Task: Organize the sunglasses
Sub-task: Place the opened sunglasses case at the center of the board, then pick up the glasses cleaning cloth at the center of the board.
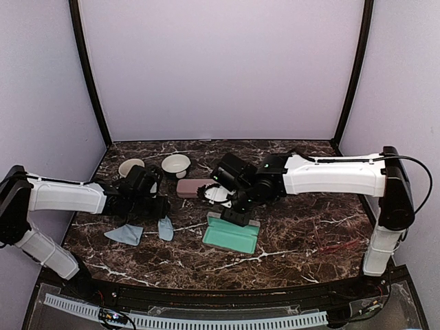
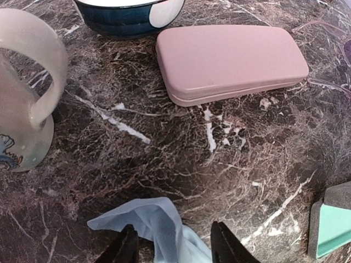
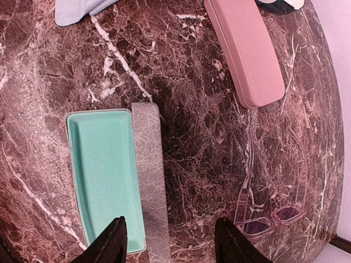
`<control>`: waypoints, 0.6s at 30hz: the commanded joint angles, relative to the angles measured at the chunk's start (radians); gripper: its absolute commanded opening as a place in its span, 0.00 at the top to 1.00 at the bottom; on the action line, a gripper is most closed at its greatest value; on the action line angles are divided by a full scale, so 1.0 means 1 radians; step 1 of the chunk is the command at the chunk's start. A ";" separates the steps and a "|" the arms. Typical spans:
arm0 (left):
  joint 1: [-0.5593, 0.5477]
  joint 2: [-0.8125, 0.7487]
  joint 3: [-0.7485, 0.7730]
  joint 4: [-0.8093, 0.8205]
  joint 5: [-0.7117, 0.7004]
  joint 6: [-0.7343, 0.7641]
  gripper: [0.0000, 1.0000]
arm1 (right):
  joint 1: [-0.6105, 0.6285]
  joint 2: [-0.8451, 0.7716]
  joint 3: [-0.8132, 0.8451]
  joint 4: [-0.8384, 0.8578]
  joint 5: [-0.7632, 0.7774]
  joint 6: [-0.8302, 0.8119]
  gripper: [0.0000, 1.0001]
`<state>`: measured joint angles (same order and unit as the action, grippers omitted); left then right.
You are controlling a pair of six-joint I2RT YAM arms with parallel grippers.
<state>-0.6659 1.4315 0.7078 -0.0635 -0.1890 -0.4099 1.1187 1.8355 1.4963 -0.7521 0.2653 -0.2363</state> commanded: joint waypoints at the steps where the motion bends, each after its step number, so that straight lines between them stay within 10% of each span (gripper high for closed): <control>1: 0.001 0.038 0.039 -0.020 0.034 0.011 0.57 | 0.006 -0.044 -0.029 0.056 -0.039 0.031 0.44; 18: -0.020 0.039 0.010 -0.066 0.055 -0.029 0.74 | 0.005 -0.041 -0.044 0.063 -0.033 0.038 0.46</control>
<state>-0.6754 1.4887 0.7269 -0.0906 -0.1417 -0.4213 1.1187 1.8130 1.4654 -0.7136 0.2348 -0.2073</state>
